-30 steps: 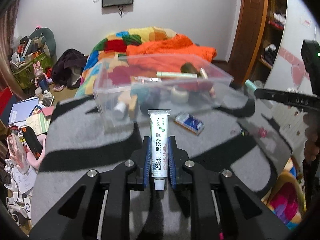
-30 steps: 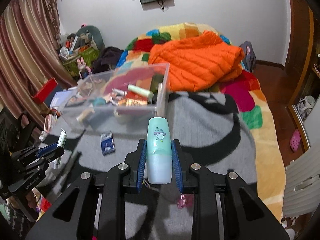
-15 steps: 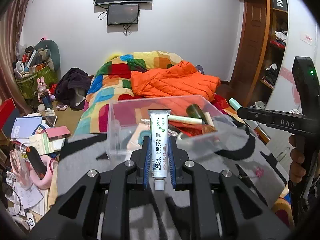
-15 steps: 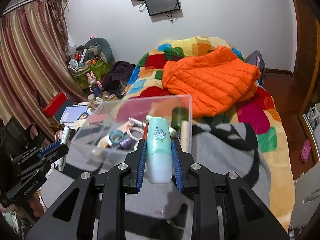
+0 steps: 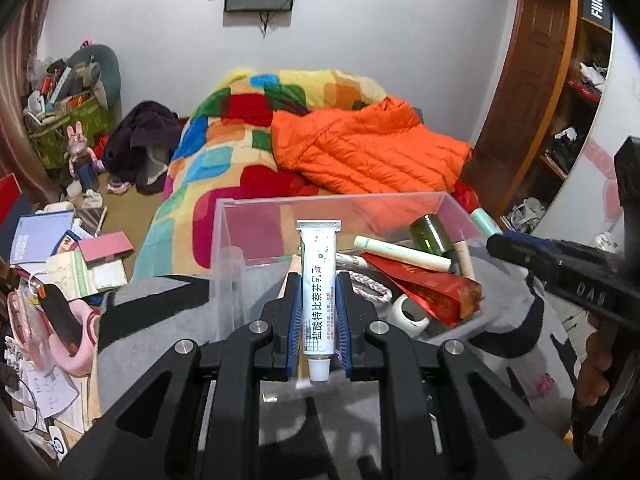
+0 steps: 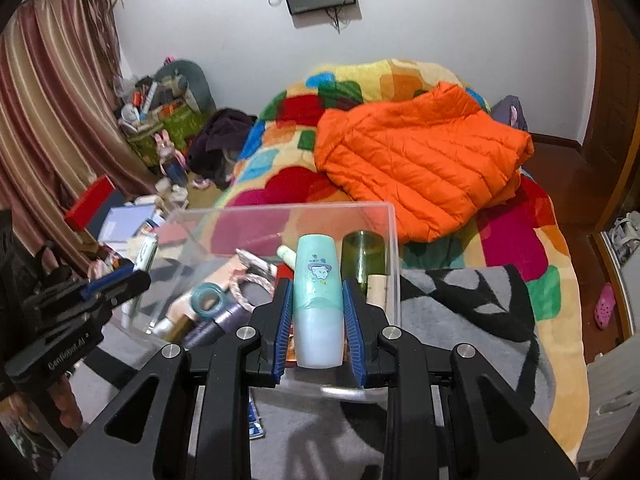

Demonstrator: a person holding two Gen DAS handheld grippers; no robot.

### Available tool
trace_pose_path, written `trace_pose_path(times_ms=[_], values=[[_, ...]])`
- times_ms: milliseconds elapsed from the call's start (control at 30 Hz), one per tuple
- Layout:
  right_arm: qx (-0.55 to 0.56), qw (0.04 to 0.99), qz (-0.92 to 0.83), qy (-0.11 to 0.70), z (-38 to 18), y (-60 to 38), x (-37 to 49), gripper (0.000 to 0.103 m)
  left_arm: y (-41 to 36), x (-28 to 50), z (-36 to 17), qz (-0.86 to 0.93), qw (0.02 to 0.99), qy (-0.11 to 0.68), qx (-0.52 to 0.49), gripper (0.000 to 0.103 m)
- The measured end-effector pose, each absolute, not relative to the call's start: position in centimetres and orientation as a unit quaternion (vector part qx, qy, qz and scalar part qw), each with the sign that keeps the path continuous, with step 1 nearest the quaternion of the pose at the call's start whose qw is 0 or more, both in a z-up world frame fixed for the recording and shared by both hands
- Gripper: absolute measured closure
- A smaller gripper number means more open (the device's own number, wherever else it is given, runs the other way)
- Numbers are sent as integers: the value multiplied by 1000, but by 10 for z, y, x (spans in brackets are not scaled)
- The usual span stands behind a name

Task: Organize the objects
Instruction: 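Lower the toothpaste tube and mint bottle into the clear box and open both tools, then grasp the blue card pack with the left tool while the right tool grasps the pink hair clip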

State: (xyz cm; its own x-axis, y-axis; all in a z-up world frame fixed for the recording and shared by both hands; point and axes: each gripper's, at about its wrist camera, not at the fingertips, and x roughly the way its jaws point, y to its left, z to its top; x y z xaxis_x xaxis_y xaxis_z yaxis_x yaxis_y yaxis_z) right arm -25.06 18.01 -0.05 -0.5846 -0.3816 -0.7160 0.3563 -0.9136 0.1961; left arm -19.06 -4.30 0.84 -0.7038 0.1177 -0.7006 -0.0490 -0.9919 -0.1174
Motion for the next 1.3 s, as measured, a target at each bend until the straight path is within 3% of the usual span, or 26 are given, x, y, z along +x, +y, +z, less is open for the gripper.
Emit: trace_pose_path(times_ms=[500, 667, 833, 933, 1100, 1300], values=[[451, 199, -869, 27, -34, 164, -267, 80, -16, -207, -11, 908, 77, -23, -410, 87], [436, 208, -875, 22, -18, 173, -254, 72, -10, -193, 1, 912, 87, -19, -400, 84], [411, 211, -887, 14, 2, 193, -232, 62, -2, -168, 13, 920, 92, -4, -380, 57], [398, 202, -895, 12, 11, 210, -217, 54, 5, -151, 17, 923, 100, 6, -371, 48], [397, 183, -899, 8, 11, 239, -196, 54, 20, -130, 5, 915, 114, 28, -386, 33], [429, 158, -889, 2, -13, 274, -173, 53, 36, -122, -32, 891, 126, 59, -432, 27]])
